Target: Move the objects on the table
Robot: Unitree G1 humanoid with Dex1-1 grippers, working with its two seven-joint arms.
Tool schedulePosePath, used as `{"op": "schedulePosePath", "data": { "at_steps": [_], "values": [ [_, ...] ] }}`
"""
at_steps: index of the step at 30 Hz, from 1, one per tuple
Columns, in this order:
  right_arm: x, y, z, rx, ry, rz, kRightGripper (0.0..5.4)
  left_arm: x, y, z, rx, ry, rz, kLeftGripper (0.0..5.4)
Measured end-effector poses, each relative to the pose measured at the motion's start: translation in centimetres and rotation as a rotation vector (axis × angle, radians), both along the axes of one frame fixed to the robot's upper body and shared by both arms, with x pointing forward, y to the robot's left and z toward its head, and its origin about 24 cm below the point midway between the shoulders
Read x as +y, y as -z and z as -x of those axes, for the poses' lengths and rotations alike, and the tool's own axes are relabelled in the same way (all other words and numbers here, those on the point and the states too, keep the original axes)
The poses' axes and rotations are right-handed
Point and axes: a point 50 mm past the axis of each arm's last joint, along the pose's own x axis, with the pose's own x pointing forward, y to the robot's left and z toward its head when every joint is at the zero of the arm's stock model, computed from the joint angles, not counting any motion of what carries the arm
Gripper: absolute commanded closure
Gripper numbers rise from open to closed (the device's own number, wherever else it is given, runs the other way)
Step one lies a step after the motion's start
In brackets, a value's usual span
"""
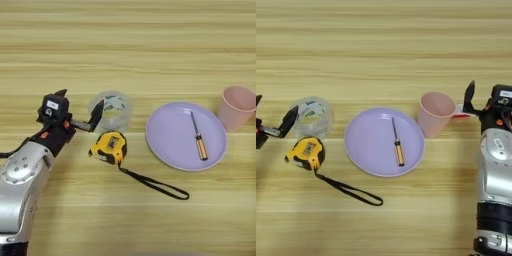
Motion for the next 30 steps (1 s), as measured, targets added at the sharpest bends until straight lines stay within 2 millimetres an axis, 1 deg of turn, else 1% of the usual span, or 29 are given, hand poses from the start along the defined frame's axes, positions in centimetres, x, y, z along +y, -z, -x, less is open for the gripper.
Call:
{"op": "schedulePosePath", "data": {
  "at_steps": [2,10,13,25,30],
  "values": [
    [0.2,-0.2,0.0,-0.007,-0.004,0.001,0.02,-0.5,0.3,0.5,0.041,0.06,0.0,0.0],
    [0.5,-0.3,-0.1,-0.015,-0.002,0.0,0.02,-1.2,1.6,1.6,0.162,0.179,-0.003,0.0],
    [0.6,-0.3,-0.1,-0.015,-0.004,0.001,0.02,-1.0,1.9,1.8,0.186,0.18,-0.015,0.0],
    [0.6,-0.3,-0.1,-0.018,-0.001,0.001,0.02,-0.4,3.6,1.5,0.243,0.147,-0.058,0.0],
    [0.6,-0.3,-0.1,-0.018,-0.001,0.001,0.02,-0.7,4.6,1.6,0.278,0.154,-0.067,0.0]
  ]
}}
